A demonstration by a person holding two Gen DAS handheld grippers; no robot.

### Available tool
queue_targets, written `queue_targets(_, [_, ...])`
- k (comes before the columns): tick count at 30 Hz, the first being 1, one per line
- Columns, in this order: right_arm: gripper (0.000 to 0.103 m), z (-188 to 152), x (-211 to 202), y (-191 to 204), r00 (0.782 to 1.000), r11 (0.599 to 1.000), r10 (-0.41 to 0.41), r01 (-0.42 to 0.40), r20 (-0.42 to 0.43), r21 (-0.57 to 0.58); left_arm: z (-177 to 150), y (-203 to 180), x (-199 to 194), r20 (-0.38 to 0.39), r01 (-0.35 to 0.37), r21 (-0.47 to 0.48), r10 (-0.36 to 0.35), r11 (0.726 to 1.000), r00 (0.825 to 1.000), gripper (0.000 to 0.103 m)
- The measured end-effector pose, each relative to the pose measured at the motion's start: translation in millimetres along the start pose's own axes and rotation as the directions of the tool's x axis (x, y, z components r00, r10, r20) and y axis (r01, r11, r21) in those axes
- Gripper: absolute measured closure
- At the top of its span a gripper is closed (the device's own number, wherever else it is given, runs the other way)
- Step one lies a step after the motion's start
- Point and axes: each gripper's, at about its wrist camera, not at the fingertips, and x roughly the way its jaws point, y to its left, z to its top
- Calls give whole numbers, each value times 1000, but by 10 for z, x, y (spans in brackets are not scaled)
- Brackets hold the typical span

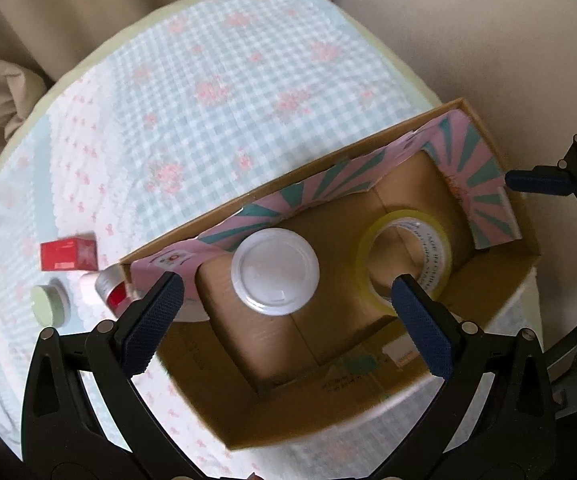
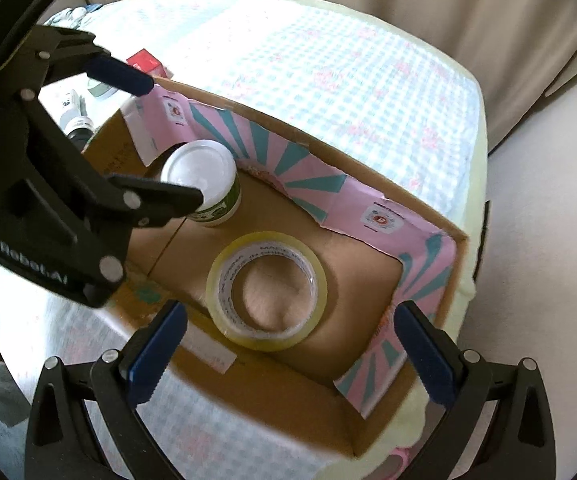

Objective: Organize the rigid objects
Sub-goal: 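Withdraw both tools from the box toward the remaining items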

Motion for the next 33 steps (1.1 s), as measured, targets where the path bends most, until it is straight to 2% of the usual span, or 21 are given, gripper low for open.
queue_targets(5, [0, -44, -363, 106, 999, 999, -43, 43, 14, -12, -69, -3, -386, 49, 9, -6, -8, 1000, 999, 0])
queue_targets(9, [0, -39, -722, 174, 998, 999, -48, 47, 48, 20, -238, 103, -866, 119, 37, -43, -32, 998, 992, 0])
queue_targets(13, [0, 25, -1053, 275, 994, 997, -70, 69, 81, 25, -490, 312, -1321, 193, 20, -101, 0, 995, 981, 0])
queue_targets(19, [0, 242, -1426, 545, 991, 997, -49, 42, 126, 61, -1042, 849, -1861, 244, 13, -224, 43, 974, 969, 0])
queue_targets(24, [0, 487, -1644, 946, 985, 997, -24, 11, 172, 73, -1569, 1365, -2184, 252, -41, -320, 127, 947, 959, 0])
queue_targets(28, [0, 710, -1768, 1285, 977, 994, 4, -28, 213, 110, -1935, 1769, -2343, 253, -66, -384, 174, 921, 952, 0])
queue_targets(31, [0, 870, -1792, 1517, 972, 988, -23, -14, 235, 154, -2173, 2109, -2398, 238, -84, -428, 201, 900, 950, 0])
queue_targets(33, [0, 932, -1788, 1627, 969, 977, -21, -33, 248, 211, -2329, 2353, -2403, 231, -75, -462, 202, 884, 952, 0])
